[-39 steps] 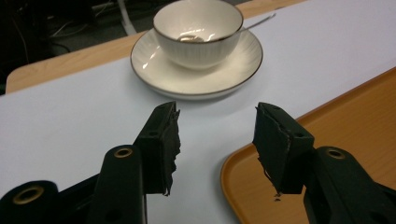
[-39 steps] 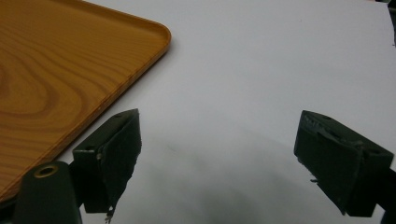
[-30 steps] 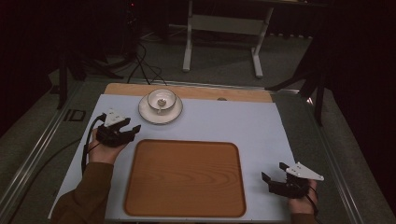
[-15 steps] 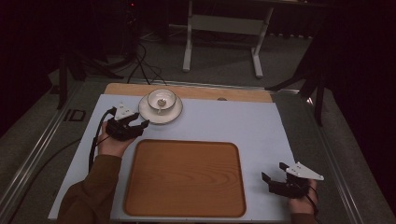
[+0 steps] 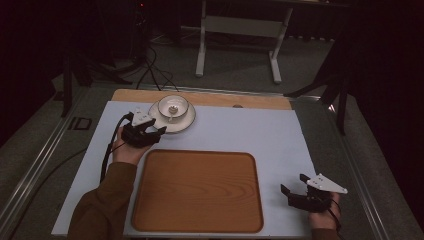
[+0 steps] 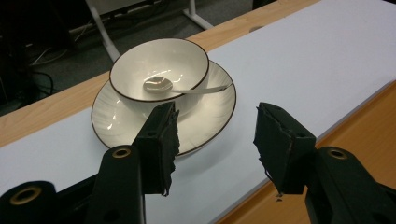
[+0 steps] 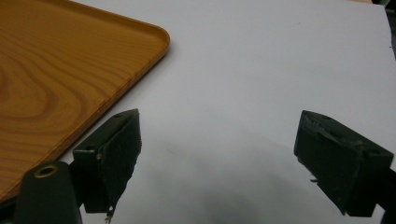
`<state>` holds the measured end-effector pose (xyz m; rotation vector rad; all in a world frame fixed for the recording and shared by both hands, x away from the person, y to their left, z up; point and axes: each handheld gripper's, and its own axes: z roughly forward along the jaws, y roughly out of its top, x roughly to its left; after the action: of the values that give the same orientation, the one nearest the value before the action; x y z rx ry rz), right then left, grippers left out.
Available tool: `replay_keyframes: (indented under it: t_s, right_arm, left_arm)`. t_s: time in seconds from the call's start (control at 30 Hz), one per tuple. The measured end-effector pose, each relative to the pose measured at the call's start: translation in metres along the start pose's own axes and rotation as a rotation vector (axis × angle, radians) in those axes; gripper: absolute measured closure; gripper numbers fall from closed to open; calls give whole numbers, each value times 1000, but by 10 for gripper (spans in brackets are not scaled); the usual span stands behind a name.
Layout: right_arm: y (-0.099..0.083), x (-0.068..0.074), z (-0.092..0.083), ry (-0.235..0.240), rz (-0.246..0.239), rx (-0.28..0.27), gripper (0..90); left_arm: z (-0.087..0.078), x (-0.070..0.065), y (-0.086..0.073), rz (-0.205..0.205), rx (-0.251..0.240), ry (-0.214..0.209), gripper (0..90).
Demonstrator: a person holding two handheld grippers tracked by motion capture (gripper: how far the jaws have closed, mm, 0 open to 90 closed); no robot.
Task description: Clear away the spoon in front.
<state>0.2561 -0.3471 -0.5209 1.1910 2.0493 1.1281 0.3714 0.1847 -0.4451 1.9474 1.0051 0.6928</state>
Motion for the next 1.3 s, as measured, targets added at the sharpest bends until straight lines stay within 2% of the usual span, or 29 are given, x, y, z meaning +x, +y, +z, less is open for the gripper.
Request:
replay_keyframes:
  t_s: [0.3, 0.47, 0.63, 0.73, 0.93, 1.03, 1.17, 1.23, 1.3]
  right_arm:
    - [1, 0, -2, -3, 1, -13, 149]
    - [0, 0, -1, -4, -1, -10, 148]
    - [0, 0, -1, -4, 0, -11, 149]
    - [0, -1, -1, -4, 0, -11, 148]
    - [0, -1, -1, -5, 2, -9, 148]
    - [0, -2, -1, -4, 4, -9, 149]
    - [0, -2, -2, -2, 11, -12, 148]
    - [0, -2, -2, -3, 10, -13, 149]
    - [0, -3, -1, -3, 10, -11, 149]
  left_arm:
    - [19, 4, 2, 21, 13, -16, 489]
    - [28, 4, 3, 29, 35, 3, 503]
    - [38, 0, 8, 65, 54, 20, 534]
    - [42, -1, 9, 68, 55, 19, 538]
    - [59, -2, 11, 94, 103, 44, 572]
    - [62, -2, 13, 98, 102, 51, 572]
    - [65, -3, 14, 113, 126, 71, 635]
    - [64, -5, 16, 130, 127, 86, 663]
    - [62, -9, 18, 166, 122, 97, 689]
